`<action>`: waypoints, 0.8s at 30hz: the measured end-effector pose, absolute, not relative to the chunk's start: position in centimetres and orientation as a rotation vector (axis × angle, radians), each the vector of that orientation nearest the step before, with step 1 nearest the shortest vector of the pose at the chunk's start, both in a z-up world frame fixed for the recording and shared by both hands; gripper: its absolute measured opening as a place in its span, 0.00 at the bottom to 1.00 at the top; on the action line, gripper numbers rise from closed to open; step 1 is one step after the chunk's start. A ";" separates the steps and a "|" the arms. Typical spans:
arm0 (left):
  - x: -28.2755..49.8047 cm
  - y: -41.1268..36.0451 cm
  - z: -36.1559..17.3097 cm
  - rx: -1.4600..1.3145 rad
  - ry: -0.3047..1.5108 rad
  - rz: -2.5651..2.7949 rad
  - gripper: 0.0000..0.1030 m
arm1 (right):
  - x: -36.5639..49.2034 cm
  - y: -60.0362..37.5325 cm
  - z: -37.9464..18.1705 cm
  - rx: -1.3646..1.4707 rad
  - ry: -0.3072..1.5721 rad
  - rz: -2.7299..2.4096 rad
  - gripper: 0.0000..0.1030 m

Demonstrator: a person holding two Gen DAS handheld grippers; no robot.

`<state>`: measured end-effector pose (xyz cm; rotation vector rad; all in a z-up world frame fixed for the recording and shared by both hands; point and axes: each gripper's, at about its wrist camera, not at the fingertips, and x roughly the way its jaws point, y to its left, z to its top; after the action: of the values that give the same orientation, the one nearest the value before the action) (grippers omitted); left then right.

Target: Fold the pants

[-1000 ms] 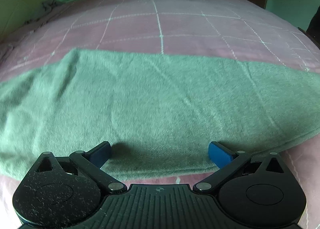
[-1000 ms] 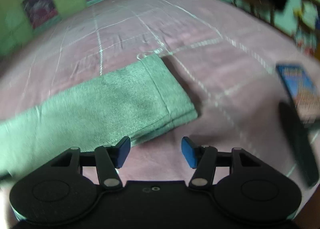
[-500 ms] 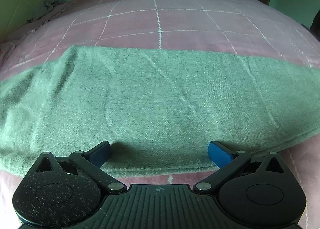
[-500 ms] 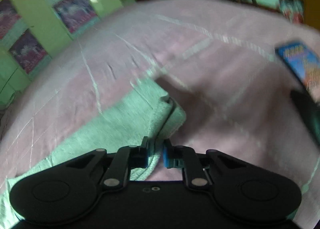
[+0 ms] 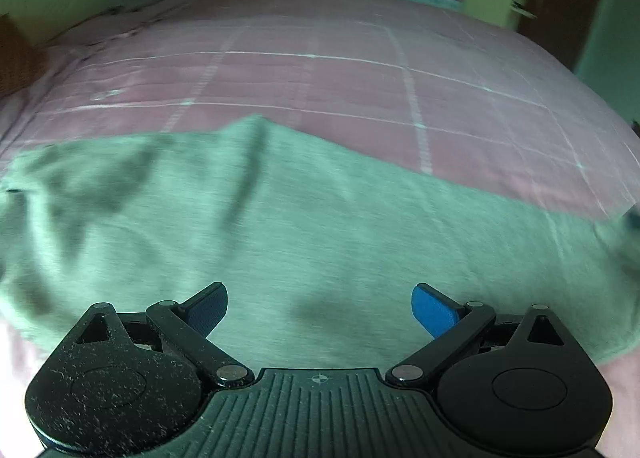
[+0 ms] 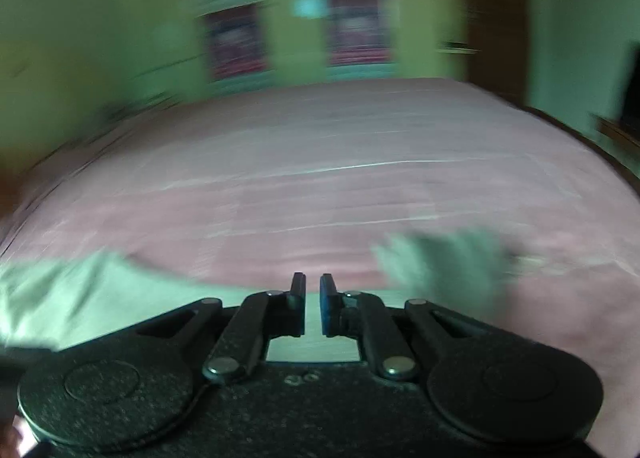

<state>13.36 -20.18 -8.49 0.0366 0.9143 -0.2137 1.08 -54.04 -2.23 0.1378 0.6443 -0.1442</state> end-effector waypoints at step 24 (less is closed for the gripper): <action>13.7 -19.5 -12.5 0.087 0.965 -0.217 0.96 | 0.7 -59.8 -9.4 -0.091 0.861 -0.431 0.09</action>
<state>13.68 -19.50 -12.49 0.0873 0.9655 -0.2174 0.66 -59.84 -9.36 -0.0913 0.8609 -0.4309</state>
